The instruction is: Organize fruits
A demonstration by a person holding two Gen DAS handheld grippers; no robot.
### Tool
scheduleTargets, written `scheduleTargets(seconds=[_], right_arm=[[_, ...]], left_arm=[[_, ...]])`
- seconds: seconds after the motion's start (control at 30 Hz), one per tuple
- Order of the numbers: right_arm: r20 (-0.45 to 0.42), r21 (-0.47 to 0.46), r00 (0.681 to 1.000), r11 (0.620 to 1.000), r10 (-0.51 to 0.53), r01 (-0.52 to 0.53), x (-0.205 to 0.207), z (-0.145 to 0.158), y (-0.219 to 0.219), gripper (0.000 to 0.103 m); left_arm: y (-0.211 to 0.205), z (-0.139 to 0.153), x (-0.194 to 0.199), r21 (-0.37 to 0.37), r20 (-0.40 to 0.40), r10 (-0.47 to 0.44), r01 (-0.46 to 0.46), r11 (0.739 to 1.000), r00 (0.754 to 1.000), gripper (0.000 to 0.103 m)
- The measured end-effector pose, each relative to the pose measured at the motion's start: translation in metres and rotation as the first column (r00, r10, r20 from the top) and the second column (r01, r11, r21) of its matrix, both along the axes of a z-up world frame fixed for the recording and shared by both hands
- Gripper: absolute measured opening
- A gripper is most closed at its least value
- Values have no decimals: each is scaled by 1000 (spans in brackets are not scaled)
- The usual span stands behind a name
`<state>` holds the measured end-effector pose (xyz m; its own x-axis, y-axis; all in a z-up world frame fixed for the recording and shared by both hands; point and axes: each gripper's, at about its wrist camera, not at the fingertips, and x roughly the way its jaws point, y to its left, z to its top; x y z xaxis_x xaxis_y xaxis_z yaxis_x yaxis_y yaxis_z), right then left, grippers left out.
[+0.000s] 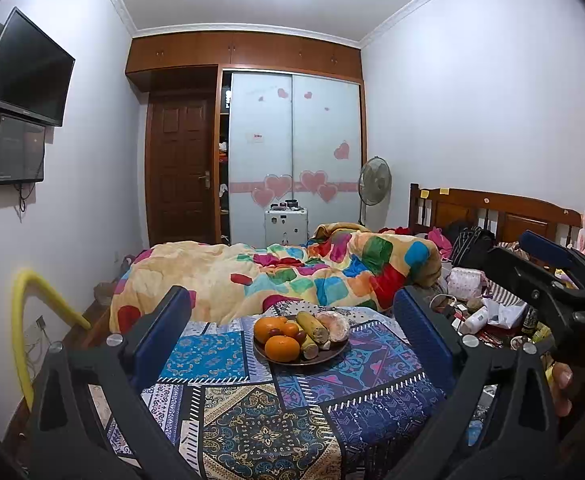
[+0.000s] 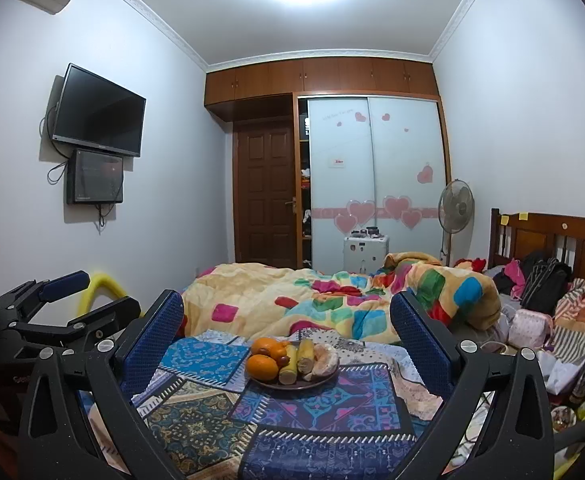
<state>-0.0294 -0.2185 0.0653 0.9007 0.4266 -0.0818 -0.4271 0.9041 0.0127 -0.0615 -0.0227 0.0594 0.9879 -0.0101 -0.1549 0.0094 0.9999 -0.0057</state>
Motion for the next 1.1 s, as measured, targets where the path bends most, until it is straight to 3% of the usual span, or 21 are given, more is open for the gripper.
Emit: scheduleTargets(seconds=[1.1], right_arm=[[-19, 1, 1000, 1000, 1, -1, 5, -1, -1, 103]], left_arm=[[-5, -3, 4, -14, -20, -15, 15, 1000, 1000, 102]])
